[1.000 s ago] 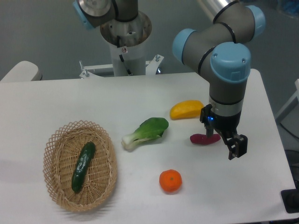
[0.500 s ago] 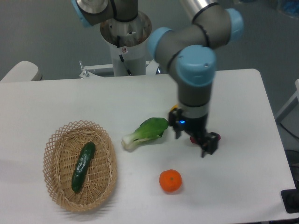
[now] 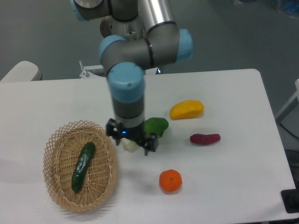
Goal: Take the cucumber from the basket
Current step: 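Move the gripper over the wicker basket and lower it onto the cucumber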
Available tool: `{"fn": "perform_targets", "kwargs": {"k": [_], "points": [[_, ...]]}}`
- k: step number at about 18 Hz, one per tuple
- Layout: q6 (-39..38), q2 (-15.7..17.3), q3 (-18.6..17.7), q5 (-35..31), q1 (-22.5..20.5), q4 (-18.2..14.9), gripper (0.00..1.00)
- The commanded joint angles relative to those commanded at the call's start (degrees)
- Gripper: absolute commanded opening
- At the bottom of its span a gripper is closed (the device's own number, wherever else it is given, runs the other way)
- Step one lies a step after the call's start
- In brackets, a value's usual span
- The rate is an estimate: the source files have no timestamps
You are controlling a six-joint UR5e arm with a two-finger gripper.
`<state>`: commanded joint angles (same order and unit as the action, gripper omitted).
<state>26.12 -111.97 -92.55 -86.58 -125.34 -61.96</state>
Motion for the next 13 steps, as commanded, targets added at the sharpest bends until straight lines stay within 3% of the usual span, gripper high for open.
{"fn": "perform_targets", "kwargs": {"k": [5, 10, 13], "points": [[-3.2, -2.2, -0.4, 1.4, 3.9, 0.4, 1.0], [-3.3, -5.0, -1.5, 1.2, 7.2, 5.0, 1.0], [-3.3, -6.1, -1.4, 1.2, 8.0, 5.9, 1.0]]}}
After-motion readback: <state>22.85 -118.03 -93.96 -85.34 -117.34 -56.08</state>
